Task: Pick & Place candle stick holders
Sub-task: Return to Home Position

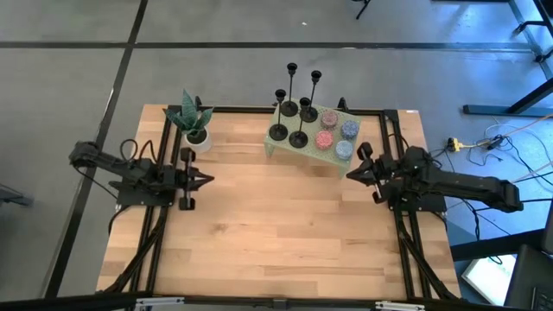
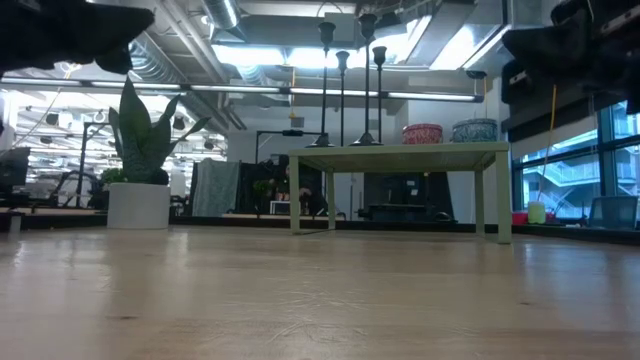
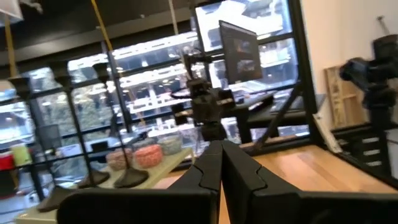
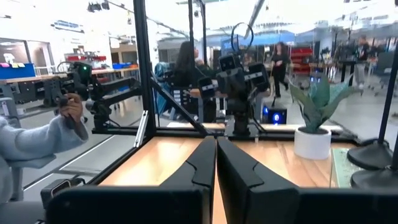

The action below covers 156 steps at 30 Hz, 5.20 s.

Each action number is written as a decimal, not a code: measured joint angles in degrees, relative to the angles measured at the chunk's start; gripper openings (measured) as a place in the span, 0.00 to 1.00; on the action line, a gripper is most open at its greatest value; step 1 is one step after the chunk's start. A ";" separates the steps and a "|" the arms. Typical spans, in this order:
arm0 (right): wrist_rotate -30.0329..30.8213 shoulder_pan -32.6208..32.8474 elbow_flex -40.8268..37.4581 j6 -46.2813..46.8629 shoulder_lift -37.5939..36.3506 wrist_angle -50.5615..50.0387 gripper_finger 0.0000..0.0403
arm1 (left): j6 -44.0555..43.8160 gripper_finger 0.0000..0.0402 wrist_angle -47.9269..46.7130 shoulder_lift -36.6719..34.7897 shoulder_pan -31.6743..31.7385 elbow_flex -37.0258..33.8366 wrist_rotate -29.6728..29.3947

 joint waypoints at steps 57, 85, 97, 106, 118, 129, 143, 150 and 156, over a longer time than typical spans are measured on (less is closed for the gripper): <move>24.68 -4.20 -3.15 6.09 -19.65 -20.54 0.05 | -8.95 0.00 -3.81 -5.88 23.86 -0.02 0.06; 33.66 5.89 -4.58 1.42 -19.58 -21.09 0.05 | -15.53 0.01 -20.32 -5.86 23.86 -0.02 6.77; 33.64 5.89 -4.58 1.44 -19.57 -21.09 0.05 | -10.71 0.02 -20.51 -5.84 23.86 -0.02 7.65; 33.62 5.89 -4.58 1.44 -19.58 -21.09 0.05 | -10.38 0.02 -20.51 -5.84 23.86 -0.02 7.67; 33.62 5.89 -4.58 1.44 -19.58 -21.09 0.05 | -10.32 0.02 -20.51 -5.84 23.86 -0.02 7.67; 33.59 5.89 -4.58 1.42 -19.56 -21.09 0.05 | -10.34 0.02 -20.51 -5.84 23.86 -0.02 7.65; 33.59 5.89 -4.58 1.44 -19.56 -21.09 0.05 | -10.34 0.02 -20.51 -5.84 23.86 -0.02 7.65; 33.59 5.89 -4.58 1.42 -19.57 -21.09 0.05 | -10.34 0.01 -20.51 -5.84 23.86 -0.02 7.65; 33.59 5.89 -4.58 1.42 -19.58 -21.09 0.05 | -10.34 0.01 -20.51 -5.84 23.86 -0.02 7.65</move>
